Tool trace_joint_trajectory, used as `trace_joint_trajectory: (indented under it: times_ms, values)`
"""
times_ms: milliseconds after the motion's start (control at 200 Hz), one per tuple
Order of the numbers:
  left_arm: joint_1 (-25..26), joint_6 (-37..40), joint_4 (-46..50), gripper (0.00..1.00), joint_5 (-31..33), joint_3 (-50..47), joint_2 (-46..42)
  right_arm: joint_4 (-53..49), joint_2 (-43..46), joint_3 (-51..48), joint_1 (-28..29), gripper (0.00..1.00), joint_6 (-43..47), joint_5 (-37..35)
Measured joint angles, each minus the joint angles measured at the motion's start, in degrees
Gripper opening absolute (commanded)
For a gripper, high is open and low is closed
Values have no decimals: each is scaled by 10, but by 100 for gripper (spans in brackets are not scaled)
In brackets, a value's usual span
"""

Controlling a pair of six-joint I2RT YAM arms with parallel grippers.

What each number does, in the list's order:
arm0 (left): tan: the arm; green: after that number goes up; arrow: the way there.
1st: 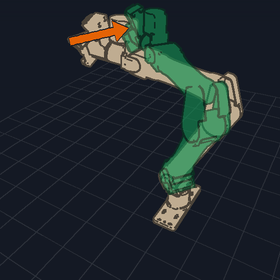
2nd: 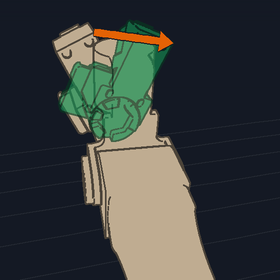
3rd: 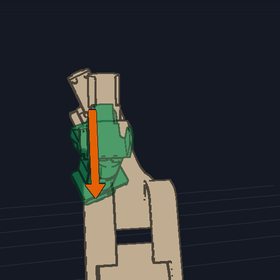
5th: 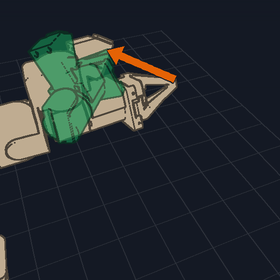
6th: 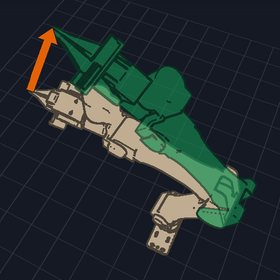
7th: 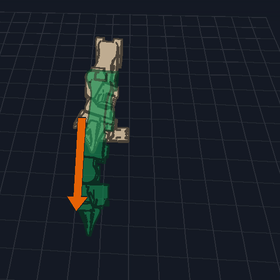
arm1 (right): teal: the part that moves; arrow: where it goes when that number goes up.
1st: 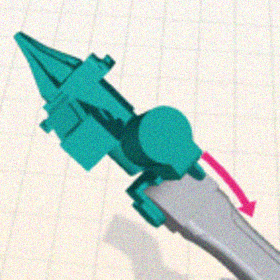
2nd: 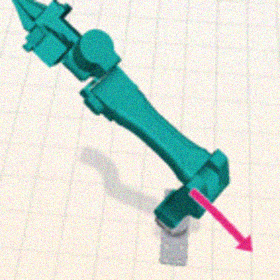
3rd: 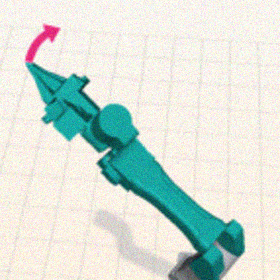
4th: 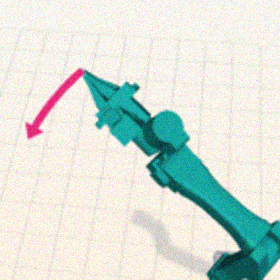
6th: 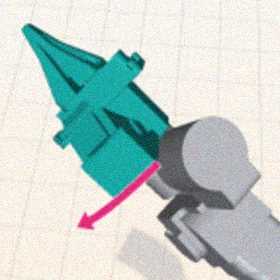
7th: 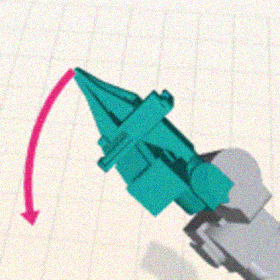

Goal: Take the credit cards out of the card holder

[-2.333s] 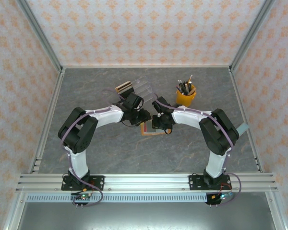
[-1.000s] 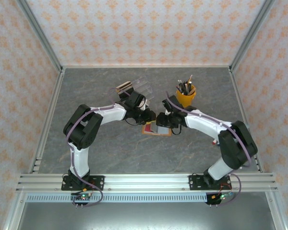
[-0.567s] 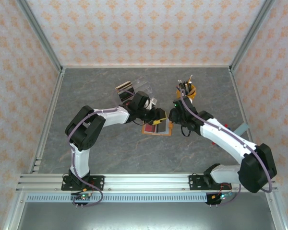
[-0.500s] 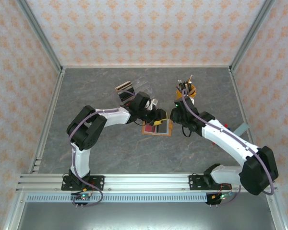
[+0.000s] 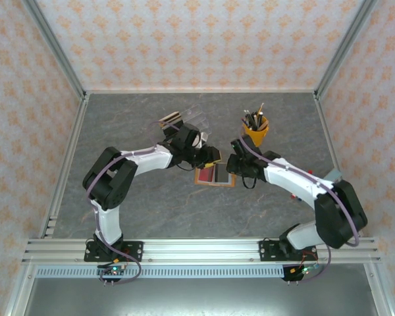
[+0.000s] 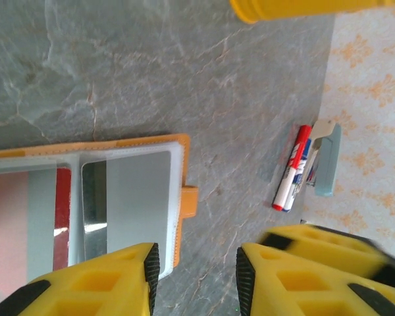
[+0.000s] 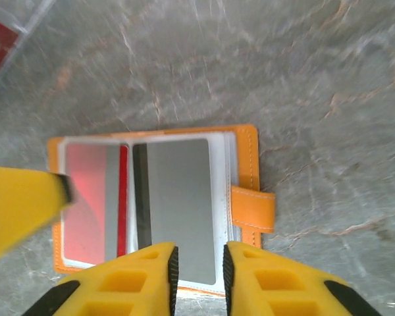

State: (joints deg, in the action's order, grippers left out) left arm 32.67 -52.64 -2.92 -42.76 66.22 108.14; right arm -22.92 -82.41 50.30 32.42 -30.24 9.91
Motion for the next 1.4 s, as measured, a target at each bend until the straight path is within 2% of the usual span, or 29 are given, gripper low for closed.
trace_joint_trajectory:
  times_ms: [250, 541, 1401]
  values:
    - [-1, 0, 9, 36, 2, -4, 2, 12, -70, 4, 0, 15, -20, 35]
    - [0, 0, 27, 36, 7, -4, 42, 11, -122, 21, 0, 14, -24, 34]
    - [0, 5, 21, 30, -20, 13, 75, 14, -128, 23, -8, 14, -32, 49]
